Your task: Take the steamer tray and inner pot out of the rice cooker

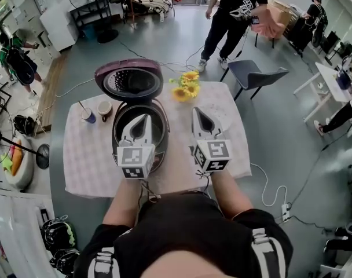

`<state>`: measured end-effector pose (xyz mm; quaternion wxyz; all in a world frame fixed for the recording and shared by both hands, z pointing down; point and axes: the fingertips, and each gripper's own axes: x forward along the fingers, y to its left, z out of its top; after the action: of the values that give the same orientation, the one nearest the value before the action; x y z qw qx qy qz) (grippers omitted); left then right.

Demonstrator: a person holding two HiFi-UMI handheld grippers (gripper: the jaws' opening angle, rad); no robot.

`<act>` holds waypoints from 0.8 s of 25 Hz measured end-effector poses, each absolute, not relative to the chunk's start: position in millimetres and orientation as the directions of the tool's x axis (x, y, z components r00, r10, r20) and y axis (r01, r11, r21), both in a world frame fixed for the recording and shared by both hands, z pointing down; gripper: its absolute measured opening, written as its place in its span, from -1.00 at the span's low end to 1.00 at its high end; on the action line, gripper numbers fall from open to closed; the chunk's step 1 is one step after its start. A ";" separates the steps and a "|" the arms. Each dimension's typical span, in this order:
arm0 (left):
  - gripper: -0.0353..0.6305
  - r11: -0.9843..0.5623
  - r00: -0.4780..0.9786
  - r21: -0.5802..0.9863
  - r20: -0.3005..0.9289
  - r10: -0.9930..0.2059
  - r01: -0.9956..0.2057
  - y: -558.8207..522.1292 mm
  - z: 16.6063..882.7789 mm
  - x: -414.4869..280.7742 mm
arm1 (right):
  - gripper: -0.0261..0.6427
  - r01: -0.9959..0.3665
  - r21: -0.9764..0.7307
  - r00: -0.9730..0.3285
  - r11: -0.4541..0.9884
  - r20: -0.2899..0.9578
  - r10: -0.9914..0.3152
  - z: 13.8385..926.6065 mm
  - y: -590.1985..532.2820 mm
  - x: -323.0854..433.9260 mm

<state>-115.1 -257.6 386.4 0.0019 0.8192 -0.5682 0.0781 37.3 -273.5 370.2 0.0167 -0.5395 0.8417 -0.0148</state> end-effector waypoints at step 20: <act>-0.88 -0.262 0.245 -0.132 0.131 -0.961 -0.956 -237.1 404.5 -278.2 | -0.92 -0.928 0.056 -0.371 0.369 -0.037 -0.928 382.6 -262.6 -91.0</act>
<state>-278.2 -237.1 404.5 -0.0127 0.7890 -0.6073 0.0925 -91.0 -262.6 382.6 -0.0004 -0.5608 0.8273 0.0336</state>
